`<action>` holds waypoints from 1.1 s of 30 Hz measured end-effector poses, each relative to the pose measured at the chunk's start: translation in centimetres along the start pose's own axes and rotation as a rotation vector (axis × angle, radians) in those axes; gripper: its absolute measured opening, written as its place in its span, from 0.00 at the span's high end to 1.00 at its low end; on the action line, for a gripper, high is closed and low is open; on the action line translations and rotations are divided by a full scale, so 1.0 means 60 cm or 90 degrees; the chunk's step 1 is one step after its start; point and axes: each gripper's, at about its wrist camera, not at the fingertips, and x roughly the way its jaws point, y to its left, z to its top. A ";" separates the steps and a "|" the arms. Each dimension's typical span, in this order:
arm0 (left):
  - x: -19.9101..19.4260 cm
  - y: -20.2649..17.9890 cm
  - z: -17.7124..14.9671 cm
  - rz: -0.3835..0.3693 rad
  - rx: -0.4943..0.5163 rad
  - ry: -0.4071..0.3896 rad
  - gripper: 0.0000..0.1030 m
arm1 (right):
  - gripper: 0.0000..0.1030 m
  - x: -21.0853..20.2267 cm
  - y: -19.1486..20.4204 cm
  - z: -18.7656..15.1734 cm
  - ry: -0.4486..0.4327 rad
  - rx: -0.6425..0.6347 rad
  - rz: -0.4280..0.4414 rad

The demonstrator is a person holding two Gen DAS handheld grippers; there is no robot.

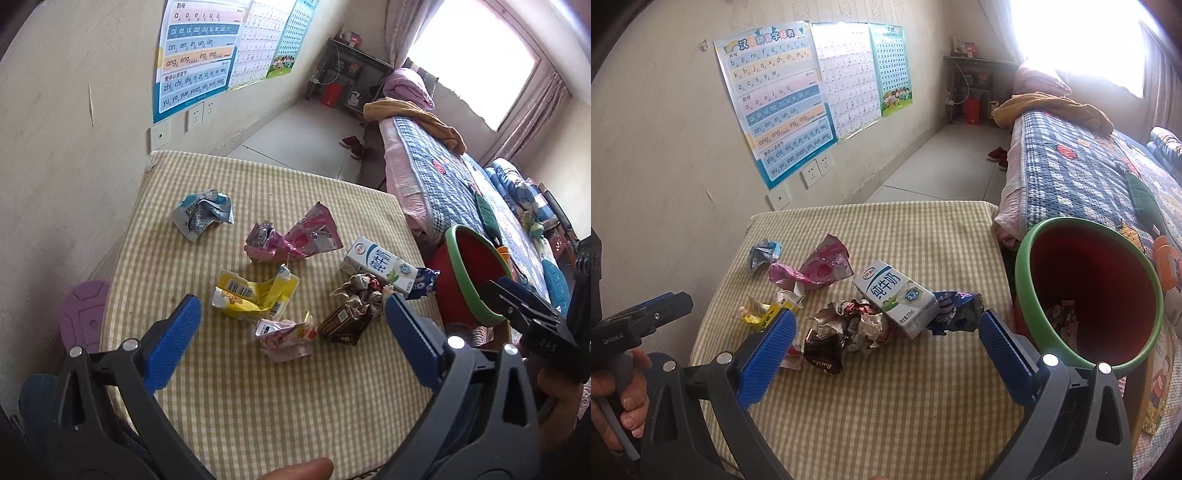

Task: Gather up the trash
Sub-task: 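Close the right tool around the white milk carton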

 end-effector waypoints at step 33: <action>0.188 0.067 -0.018 0.055 -0.059 0.163 0.13 | 0.07 0.182 -0.011 0.037 0.089 -0.033 0.015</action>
